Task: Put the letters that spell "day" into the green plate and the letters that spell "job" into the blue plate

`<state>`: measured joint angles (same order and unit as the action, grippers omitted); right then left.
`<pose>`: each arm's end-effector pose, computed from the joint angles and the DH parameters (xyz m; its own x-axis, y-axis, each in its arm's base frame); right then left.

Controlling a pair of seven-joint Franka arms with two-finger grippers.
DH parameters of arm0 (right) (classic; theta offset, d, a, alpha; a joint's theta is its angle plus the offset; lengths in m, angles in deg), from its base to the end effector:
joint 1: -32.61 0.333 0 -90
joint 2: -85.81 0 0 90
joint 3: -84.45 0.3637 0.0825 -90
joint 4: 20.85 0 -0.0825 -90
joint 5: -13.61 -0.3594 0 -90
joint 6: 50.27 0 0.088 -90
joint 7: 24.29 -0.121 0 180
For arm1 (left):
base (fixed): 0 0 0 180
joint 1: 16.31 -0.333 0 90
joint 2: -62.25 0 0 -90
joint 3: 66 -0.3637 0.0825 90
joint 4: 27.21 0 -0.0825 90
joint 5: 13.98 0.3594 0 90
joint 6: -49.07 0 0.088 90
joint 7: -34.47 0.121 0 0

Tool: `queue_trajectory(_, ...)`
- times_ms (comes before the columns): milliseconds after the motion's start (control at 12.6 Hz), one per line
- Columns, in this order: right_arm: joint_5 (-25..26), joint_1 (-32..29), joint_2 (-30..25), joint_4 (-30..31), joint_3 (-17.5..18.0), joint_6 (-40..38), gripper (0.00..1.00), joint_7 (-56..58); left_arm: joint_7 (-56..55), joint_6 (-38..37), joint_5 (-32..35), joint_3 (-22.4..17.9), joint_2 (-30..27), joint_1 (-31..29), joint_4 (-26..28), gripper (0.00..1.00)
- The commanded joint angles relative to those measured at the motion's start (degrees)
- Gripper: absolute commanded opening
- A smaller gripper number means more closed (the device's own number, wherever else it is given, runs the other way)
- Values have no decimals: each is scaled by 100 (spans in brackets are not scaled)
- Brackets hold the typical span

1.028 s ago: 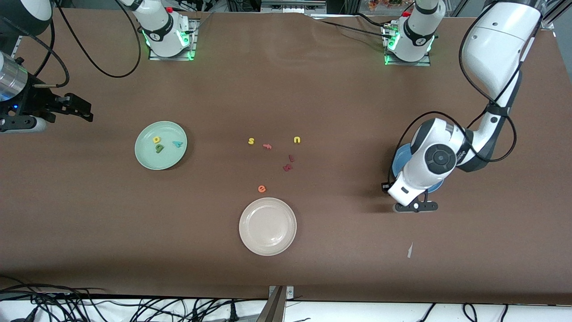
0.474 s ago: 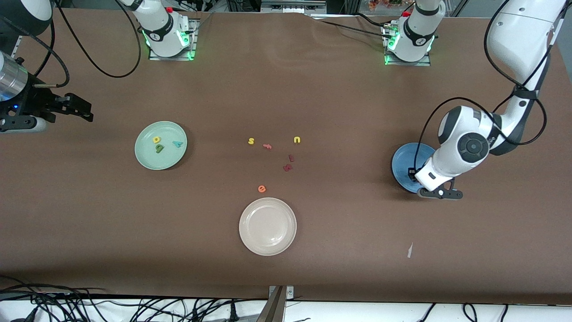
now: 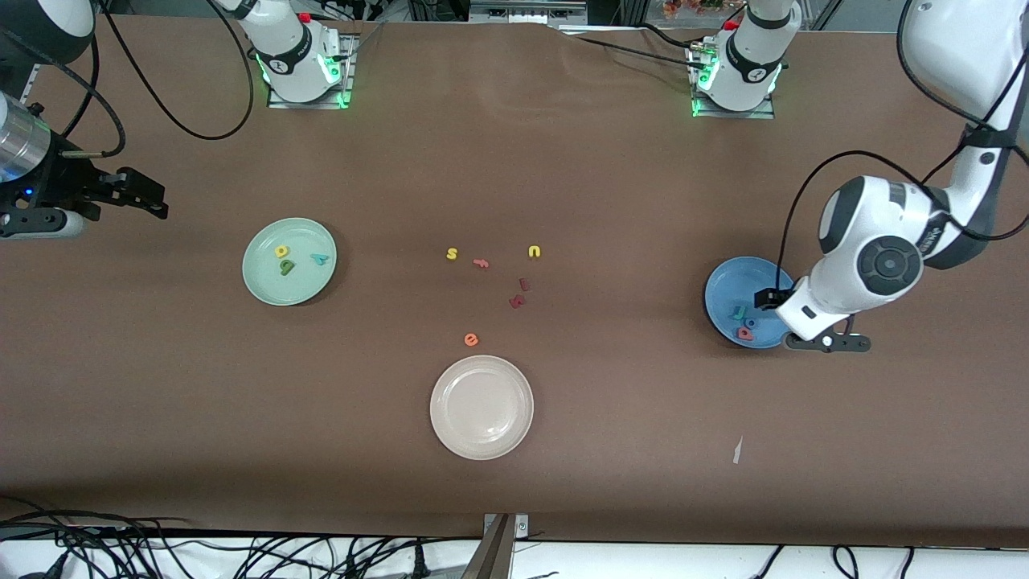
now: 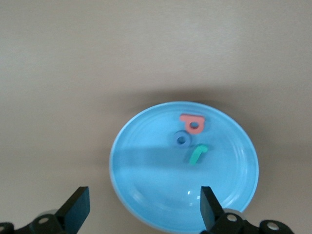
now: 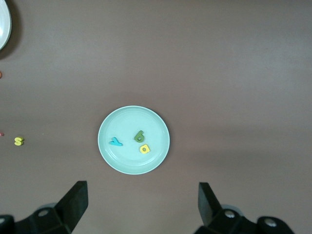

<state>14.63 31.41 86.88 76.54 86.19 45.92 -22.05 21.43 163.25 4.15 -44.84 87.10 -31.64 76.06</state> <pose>0.5400 0.0030 0.5995 0.9979 0.0504 -0.0403 0.0511 -0.9986 0.0155 0.6199 -0.0178 0.3481 0.9834 -0.0055 -0.1813 -0.0327 -0.9885 -0.1474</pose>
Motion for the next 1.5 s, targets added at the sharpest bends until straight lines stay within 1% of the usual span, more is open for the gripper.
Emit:
queue_trajectory(0, -5, 32, -29, -44, -24, -93, 100, -65, 161, -904, -502, 20, -41, -267, -632, 100)
queue_trajectory(158, -5, 41, -29, -44, -15, -93, 100, -65, 144, -1064, -643, 37, -120, -444, -800, 100)
queue_trajectory(237, -5, 32, -29, -44, -15, -93, 100, -65, 152, -1239, -809, 29, -199, -628, -931, 100)
queue_trajectory(316, -5, 32, -29, -44, -24, -93, 100, -65, 170, -1319, -1063, -32, -339, -673, -993, 100)
queue_trajectory(395, -5, 32, -29, -44, -24, -93, 100, -65, 213, -1363, -1179, -137, -523, -569, -959, 100)
queue_trajectory(474, -5, 41, -29, -44, -24, -93, 100, -57, 179, -1355, -1206, -286, -664, -316, -950, 100)
queue_trajectory(553, 21, 41, -29, -44, -24, -84, 100, -39, 161, -1364, -1346, -819, -839, 183, -941, 100)
queue_trajectory(633, 21, 41, -20, -44, -24, -84, 100, -39, 161, -1364, -1869, -1564, -998, 814, -932, 100)
queue_trajectory(712, 12, 32, -11, -44, -24, -84, 100, -21, 187, -1364, -2379, -2084, -1321, 1134, -889, 100)
queue_trajectory(791, 3, 32, -11, -44, -24, -101, 100, -30, 222, -1346, -2576, -2177, -1646, 1241, -854, 100)
queue_trajectory(870, 3, 32, -20, -44, -24, -101, 100, -13, 205, -1346, -2560, -2178, -1911, 1382, -845, 100)
queue_trajectory(1028, 56, 41, -2, -70, -15, -57, 100, 5, 187, -1451, -2551, -2178, -2211, 1524, -844, 100)
queue_trajectory(1186, 13, 41, 6, -79, -15, -92, 100, -65, 187, -1636, -2525, -2178, -2378, 1620, -844, 100)
queue_trajectory(1265, 3, 41, 6, -96, -15, -101, 100, -65, 187, -1775, -2507, -2160, -2492, 1594, -871, 100)
queue_trajectory(1344, 12, 41, 6, -88, -15, -101, 100, -57, 187, -2194, -2455, -2134, -2659, 1585, -967, 100)
queue_trajectory(1423, 38, 41, 15, -97, -15, -84, 100, -48, 187, -2434, -2167, -2090, -2808, 1585, -1028, 100)
